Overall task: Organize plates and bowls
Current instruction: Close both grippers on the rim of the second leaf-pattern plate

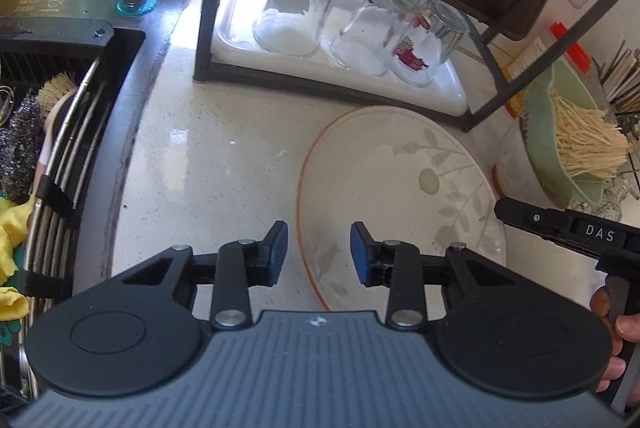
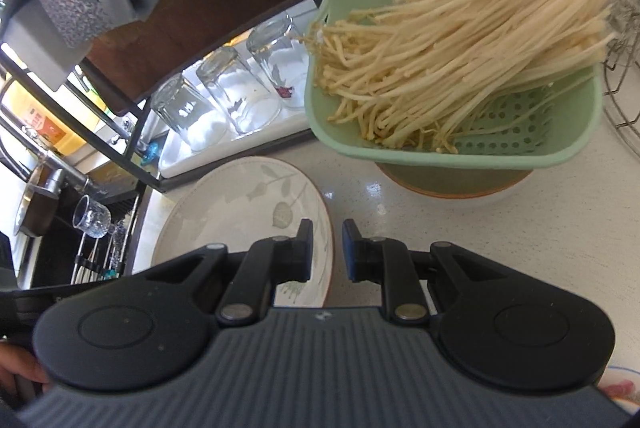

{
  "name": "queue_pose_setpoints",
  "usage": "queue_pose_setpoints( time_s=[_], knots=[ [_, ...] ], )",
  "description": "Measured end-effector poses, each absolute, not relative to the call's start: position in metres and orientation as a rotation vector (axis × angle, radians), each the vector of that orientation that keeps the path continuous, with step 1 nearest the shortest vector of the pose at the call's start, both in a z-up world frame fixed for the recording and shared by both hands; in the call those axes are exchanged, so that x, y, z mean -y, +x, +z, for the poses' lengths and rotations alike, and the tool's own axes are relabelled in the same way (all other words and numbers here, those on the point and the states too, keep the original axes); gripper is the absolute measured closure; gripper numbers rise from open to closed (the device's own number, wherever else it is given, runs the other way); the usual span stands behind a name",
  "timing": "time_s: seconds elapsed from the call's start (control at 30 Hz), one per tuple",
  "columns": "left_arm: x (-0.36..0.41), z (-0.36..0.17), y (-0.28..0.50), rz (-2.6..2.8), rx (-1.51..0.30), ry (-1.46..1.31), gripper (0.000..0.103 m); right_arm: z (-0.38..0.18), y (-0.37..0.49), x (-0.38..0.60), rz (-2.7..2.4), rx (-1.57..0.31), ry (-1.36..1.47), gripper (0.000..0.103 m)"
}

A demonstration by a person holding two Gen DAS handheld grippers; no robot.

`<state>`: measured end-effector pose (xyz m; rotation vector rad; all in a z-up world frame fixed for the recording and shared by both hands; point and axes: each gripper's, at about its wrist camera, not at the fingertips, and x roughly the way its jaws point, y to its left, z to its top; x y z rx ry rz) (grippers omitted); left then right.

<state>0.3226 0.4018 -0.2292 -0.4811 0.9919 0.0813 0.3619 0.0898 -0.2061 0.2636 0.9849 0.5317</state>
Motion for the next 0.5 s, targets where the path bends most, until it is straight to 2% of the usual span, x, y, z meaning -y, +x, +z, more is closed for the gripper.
queue_pose_setpoints(
  time_s=[0.17,0.3,0.5],
  knots=[
    [-0.408,-0.230,0.325,0.092,-0.994,-0.503,0.064,-0.210,0.368,-0.096,0.549,-0.996,0.225,0.083],
    [-0.402,-0.236,0.328,0.080,-1.008,-0.510,0.075,-0.218,0.374,-0.098,0.559,-1.020,0.231,0.083],
    [-0.394,-0.235,0.331,0.108,-1.033,-0.493,0.075,-0.223,0.378,-0.103,0.609,-1.051,0.228,0.085]
  ],
)
